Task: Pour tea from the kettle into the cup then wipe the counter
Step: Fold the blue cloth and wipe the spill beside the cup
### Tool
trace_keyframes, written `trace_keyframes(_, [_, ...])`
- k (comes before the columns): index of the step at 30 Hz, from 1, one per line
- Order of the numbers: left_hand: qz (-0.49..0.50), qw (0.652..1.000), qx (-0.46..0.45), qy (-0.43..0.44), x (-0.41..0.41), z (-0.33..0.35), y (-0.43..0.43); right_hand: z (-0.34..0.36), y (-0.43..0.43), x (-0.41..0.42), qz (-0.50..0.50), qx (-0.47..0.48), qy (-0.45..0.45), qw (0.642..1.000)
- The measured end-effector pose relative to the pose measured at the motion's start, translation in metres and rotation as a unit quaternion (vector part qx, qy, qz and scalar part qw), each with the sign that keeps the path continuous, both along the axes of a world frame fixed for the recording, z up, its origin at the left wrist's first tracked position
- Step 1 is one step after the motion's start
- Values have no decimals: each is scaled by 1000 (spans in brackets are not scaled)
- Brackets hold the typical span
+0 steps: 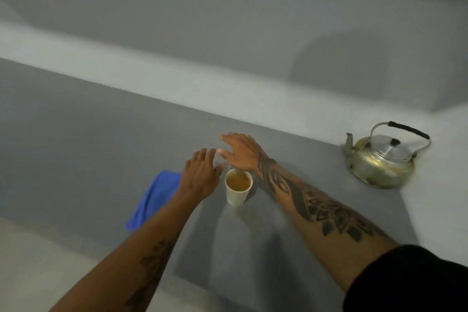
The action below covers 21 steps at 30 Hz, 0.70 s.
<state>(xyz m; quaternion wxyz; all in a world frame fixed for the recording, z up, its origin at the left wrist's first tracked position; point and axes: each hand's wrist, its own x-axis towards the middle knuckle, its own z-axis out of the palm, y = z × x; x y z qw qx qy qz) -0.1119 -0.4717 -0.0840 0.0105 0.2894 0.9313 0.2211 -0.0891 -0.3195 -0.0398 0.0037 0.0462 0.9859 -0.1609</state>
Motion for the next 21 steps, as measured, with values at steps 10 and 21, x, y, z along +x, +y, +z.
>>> trace_keyframes(10, [109, 988, -72, -78, 5, -62, -133, -63, -137, -58, 9, -13, -134, 991])
trace_keyframes(21, [163, 976, -59, -133, -3, -87, -160, -122, -169, -86, -100, 6, -136, 986])
